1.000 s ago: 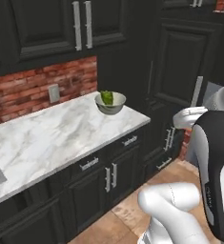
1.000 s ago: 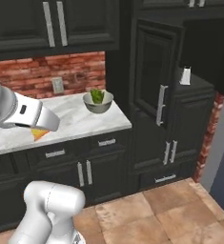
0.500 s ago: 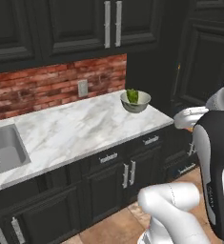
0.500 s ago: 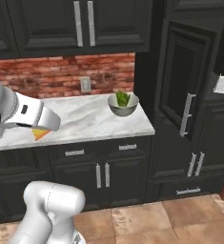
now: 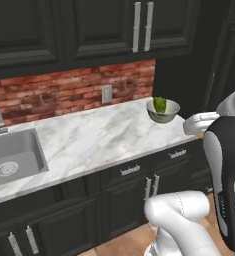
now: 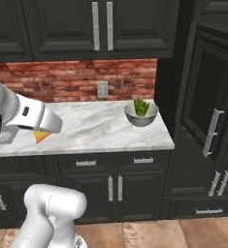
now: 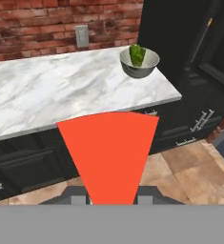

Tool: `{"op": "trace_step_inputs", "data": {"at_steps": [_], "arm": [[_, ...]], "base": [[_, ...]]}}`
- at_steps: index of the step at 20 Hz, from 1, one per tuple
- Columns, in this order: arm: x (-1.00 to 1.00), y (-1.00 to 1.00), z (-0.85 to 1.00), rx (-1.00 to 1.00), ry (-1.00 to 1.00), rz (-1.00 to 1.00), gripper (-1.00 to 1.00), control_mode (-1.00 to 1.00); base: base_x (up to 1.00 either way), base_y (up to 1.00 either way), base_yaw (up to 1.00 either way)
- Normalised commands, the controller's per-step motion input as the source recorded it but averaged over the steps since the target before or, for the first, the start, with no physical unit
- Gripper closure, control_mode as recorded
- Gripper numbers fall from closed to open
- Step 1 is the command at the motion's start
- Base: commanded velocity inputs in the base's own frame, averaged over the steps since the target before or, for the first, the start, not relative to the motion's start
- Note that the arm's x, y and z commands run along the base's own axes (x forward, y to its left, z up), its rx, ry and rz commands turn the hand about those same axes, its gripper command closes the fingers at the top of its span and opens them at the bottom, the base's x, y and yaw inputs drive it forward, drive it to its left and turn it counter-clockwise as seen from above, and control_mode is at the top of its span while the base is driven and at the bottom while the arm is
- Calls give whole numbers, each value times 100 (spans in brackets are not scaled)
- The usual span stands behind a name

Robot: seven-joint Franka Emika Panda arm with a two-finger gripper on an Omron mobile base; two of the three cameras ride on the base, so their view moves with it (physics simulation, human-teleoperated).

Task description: Pick the cheese from the fridge and the cheese grater from the cabinet and place them next to the salad bowl.

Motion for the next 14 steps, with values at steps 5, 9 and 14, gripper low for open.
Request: {"op": "trace_step_inputs", "data": {"at_steps": [5,9,14], "arm": [[0,0,0,0,0,0,100,100],[0,0,0,0,0,0,100,100],[0,0,0,0,0,0,100,100]], "base": [[59,-19,8],[65,-35,9],[53,-51,7]]}}
